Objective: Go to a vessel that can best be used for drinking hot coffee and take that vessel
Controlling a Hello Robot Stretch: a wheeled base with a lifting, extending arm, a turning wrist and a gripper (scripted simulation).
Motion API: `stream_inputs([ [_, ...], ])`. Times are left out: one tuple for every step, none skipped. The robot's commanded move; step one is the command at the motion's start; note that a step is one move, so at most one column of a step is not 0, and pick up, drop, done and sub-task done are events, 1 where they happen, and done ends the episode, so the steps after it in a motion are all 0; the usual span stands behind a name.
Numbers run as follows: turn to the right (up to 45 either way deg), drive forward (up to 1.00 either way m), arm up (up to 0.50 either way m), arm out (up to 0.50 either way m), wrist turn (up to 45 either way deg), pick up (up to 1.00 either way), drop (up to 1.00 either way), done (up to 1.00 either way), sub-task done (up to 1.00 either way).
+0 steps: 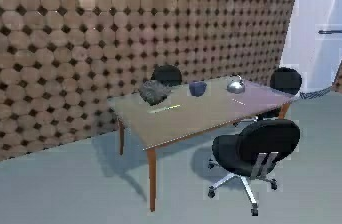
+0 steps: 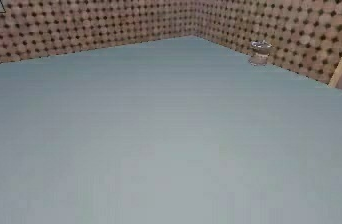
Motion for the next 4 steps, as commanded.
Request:
stream_inputs([
  [45.0,0.0,0.0,0.0,0.0,0.0,0.0,0.0,0.0],
  [45.0,0.0,0.0,0.0,0.0,0.0,0.0,0.0,0.0],
  [45.0,0.0,0.0,0.0,0.0,0.0,0.0,0.0,0.0],
  [12.0,0.0,0.0,0.0,0.0,0.0,0.0,0.0,0.0],
])
